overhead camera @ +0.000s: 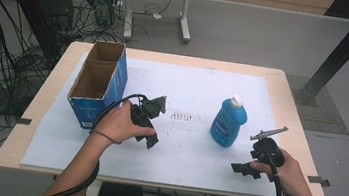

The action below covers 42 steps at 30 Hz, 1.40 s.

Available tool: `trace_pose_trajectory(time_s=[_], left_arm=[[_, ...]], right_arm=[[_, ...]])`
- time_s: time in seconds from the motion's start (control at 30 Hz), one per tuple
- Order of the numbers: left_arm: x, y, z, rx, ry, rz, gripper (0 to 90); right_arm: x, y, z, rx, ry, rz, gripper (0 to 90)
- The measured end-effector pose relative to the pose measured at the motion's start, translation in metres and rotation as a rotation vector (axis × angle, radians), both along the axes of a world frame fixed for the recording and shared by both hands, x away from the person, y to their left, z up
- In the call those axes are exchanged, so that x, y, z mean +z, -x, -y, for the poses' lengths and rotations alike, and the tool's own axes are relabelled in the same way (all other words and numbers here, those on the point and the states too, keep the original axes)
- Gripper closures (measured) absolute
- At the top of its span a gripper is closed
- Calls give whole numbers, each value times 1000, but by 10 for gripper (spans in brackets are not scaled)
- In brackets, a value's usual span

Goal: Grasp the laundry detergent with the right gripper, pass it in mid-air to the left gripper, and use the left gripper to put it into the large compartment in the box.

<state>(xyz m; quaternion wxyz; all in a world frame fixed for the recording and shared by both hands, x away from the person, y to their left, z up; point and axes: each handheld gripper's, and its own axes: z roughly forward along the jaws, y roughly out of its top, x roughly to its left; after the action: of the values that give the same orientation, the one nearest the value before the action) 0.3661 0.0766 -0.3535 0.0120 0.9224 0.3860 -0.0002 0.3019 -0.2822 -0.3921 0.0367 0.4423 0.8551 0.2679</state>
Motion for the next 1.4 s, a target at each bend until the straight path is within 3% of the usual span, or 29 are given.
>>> trace_pose_trajectory(time_s=[0.4, 0.8, 1.13, 1.4], left_arm=[[0, 1, 1, -3, 1, -2, 70], [0, 2, -1, 1, 9, 3, 70], [0, 3, -1, 2, 13, 1, 70], [0, 3, 1, 5, 18, 4, 70]], right_arm=[[-4, -2, 4, -45, -64, 154, 52], [-11, -2, 4, -28, -118, 247, 46], [-15, 0, 5, -35, -204, 350, 44], [-21, 0, 4, -37, -220, 407, 40]])
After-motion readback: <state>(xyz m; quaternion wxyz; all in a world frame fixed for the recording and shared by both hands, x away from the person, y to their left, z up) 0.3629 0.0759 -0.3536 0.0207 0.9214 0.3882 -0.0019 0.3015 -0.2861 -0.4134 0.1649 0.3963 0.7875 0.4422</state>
